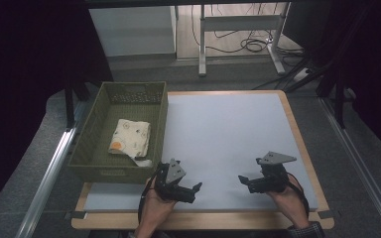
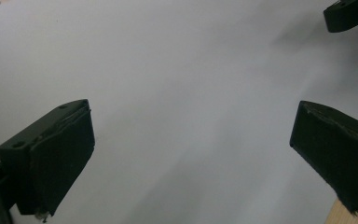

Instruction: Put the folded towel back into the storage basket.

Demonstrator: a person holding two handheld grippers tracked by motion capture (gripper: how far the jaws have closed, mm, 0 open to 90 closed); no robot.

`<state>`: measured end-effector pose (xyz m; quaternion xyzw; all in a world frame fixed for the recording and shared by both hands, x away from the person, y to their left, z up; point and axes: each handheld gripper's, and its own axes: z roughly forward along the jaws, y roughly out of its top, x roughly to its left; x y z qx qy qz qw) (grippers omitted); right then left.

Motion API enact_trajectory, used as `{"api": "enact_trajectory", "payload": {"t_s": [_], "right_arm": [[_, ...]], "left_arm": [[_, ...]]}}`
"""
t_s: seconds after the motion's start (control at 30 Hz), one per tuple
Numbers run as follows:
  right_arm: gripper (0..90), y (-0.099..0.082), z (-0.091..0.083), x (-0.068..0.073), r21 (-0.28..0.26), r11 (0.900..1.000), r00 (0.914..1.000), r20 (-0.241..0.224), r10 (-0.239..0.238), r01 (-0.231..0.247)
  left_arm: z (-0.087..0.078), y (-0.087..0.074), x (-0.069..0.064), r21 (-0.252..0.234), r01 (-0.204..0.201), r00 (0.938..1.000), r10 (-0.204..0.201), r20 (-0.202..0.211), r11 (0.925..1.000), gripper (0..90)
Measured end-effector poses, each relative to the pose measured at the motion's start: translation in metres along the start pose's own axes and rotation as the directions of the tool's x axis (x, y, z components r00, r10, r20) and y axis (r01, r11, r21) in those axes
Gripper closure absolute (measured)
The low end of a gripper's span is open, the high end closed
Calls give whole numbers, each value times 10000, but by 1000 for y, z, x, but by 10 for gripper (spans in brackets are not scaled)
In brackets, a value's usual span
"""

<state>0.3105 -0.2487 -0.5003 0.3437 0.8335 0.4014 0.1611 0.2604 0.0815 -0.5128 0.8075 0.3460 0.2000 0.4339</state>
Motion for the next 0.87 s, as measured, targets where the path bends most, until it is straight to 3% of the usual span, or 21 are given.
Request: {"api": "enact_trajectory", "payload": {"t_s": [0.1, 0.23, 0.43, 0.53, 0.57, 0.63, 0.8, 0.87], "right_arm": [[61, -12, 4, 1, 135, 9998, 9999, -59, 116, -115], [61, -25, 7, 2, 217, 9996, 9998, 46, 204, -205], [59, -40, 9, 7, 327, 9994, 9996, 254, 140, -148], [58, -43, 10, 11, 203, 9997, 9987, 494, -109, 99], [56, -44, 10, 12, 186, 9997, 9981, 579, -193, 182], [56, -45, 11, 13, 114, 9998, 9980, 609, -146, 139], [56, -47, 10, 13, -29, 9999, 9978, 647, -119, 121], [56, -48, 10, 13, -63, 9999, 9979, 633, -114, 118]], "left_arm": [[1, -12, -1, 124, 101, 9999, -100, -64, 9999, 2], [2, -23, -7, 407, -406, 9982, 423, -434, 9983, 21], [13, -38, -8, 857, -37, 9997, 57, -226, 9963, 12], [16, -38, -10, 1129, -283, 9993, 311, -226, 9932, 17], [17, -38, -10, 1162, -208, 9997, 220, -83, 9930, 21], [19, -40, -4, 1260, 543, 9978, -586, 302, 9905, 23], [17, -49, -6, 581, 581, 9981, -591, 150, 9966, 38], [17, -49, -6, 565, 573, 9982, -581, 141, 9968, 40]]}}
